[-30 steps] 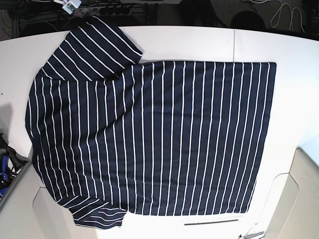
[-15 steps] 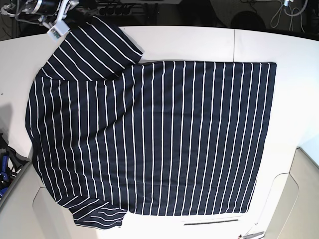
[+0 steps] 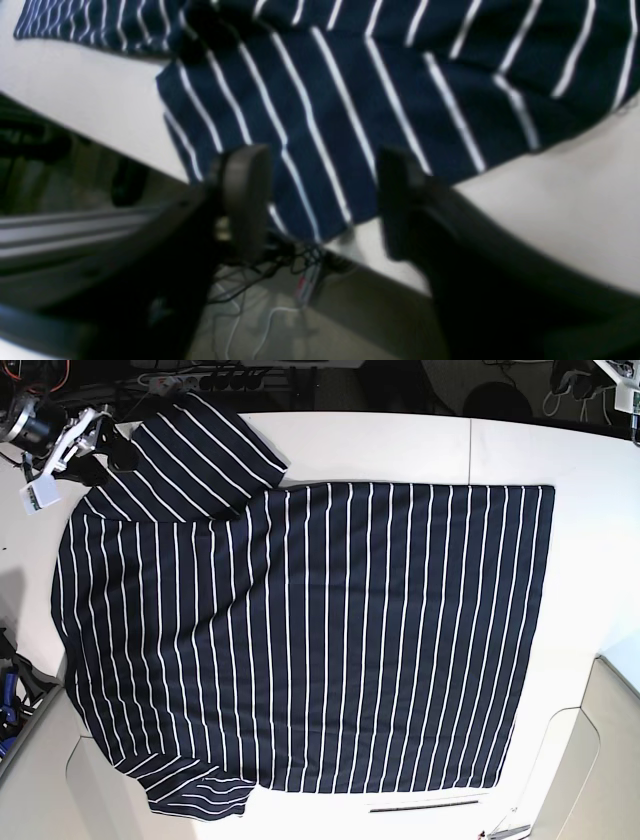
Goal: Fold the T-shirt properly
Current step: 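Move both grippers down to the shirt's collar-side corners and grasp them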
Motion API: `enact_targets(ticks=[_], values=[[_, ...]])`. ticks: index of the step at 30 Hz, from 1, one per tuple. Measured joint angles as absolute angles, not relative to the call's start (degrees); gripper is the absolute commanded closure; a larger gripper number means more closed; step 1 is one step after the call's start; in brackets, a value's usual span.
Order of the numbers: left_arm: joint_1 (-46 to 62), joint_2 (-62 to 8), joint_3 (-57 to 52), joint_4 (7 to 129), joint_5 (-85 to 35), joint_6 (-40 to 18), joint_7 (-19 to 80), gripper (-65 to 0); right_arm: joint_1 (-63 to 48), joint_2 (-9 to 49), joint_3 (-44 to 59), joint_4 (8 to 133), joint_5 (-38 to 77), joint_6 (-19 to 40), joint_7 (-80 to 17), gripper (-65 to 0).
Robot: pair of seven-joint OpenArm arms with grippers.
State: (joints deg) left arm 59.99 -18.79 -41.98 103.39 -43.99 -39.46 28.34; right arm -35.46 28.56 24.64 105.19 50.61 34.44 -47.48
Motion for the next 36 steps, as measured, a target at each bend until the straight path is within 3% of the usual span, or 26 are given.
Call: enact_targets(ticks=[2,6,10,19,36], values=[[60.0,-19.9,-42.0,103.4,-44.3,-39.5,28.3,-34.9,-34.5,28.6,24.6,103.2,50.8,34.3,-47.4,-43.5],[58.6,-22.0,-42.0,103.4,-44.4,-39.5,29.4,-34.9,-32.5,28.4,24.7,96.7,50.7,34.2,-47.7,-43.5],[55.2,-22.9,-42.0,103.4,-44.3,-39.5,34.2,-40.8,-30.9,28.4,24.7,91.3,51.0,33.9,-47.5,-43.5],[48.1,-25.5,-42.0,102.7,-44.6,-37.7,35.4,-40.9,-30.8,26.2,24.8,90.1,52.8,34.4,-47.9,-43.5],[31.2,-30.7,-35.7,81.4,-46.5,-37.6,35.0,-40.9,-30.6,21.1,24.0,90.1,56.3,35.0,-47.7,-43.5]])
